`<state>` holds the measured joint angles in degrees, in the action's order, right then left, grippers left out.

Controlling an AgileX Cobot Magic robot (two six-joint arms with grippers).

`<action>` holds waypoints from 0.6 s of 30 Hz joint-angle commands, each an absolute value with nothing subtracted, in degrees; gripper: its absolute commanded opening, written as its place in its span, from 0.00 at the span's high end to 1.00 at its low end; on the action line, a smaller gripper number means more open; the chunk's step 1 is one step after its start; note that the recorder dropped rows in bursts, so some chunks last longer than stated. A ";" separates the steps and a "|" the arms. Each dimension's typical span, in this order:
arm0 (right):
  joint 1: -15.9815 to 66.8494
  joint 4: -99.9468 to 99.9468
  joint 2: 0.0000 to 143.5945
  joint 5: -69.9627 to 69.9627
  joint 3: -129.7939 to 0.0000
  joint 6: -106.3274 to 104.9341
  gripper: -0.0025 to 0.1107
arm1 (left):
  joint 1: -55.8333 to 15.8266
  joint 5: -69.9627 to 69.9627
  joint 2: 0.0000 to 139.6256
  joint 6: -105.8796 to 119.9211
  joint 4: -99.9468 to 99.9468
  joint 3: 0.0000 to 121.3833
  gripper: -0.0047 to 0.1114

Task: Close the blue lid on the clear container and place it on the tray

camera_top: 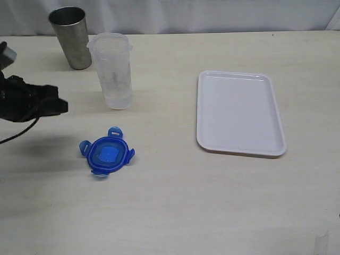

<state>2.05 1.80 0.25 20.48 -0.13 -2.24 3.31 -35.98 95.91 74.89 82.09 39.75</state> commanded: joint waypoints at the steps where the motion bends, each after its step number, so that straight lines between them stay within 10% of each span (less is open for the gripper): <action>1: 2.15 1.70 0.00 19.86 0.00 -2.14 0.94 | -2.15 -27.19 95.55 46.28 45.52 44.33 0.78; 4: 2.15 1.70 0.00 19.86 0.00 -2.14 0.94 | -8.51 -27.37 95.55 21.65 15.25 48.28 0.76; 8: 2.15 1.70 0.00 19.86 0.00 -2.14 0.94 | -10.10 -29.19 95.55 12.59 9.17 48.81 0.48; 18: 2.15 1.70 0.00 19.86 0.00 -2.14 0.94 | -10.10 -32.11 95.55 52.15 41.89 44.78 0.60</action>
<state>2.05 1.80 0.25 20.48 -0.13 -2.24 -9.91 -35.36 95.91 51.05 40.26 45.83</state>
